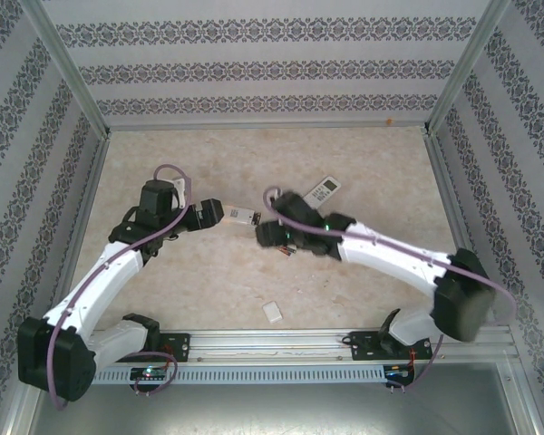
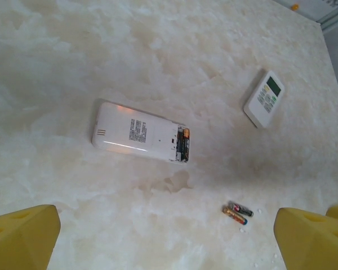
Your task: Load the batteries into the remote control
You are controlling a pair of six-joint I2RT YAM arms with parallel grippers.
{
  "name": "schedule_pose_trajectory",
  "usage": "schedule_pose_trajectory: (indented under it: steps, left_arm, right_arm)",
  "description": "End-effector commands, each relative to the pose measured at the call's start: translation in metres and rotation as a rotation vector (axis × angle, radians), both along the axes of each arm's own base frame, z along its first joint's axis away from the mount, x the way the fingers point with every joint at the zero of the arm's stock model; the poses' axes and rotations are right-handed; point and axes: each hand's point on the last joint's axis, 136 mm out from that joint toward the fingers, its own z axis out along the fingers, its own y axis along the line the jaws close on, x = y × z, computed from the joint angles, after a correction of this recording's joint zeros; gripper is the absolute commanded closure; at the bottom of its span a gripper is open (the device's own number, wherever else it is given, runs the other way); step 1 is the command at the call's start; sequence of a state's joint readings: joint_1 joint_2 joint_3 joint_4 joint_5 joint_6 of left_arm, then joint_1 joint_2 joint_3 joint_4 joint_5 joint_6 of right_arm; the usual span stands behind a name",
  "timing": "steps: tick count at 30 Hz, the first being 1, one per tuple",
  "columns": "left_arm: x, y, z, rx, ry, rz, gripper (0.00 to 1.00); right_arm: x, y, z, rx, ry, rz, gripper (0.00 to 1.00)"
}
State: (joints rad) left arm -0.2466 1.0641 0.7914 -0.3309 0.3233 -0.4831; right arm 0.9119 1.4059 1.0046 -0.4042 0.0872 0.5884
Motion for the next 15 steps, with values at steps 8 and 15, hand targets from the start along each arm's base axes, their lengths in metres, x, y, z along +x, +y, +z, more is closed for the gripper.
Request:
schedule_pose_trajectory:
  steps: [8,15]
  left_arm:
    - [-0.015,0.004,-0.006,0.039,0.005,-0.036,0.0]
    - [-0.011,0.002,-0.011,0.03,0.014,-0.037,0.0]
  right_arm:
    - [-0.133,-0.019,-0.093,-0.287,0.339,-0.052,0.02]
    - [-0.155,0.012,-0.127,-0.321,0.42,0.08,0.15]
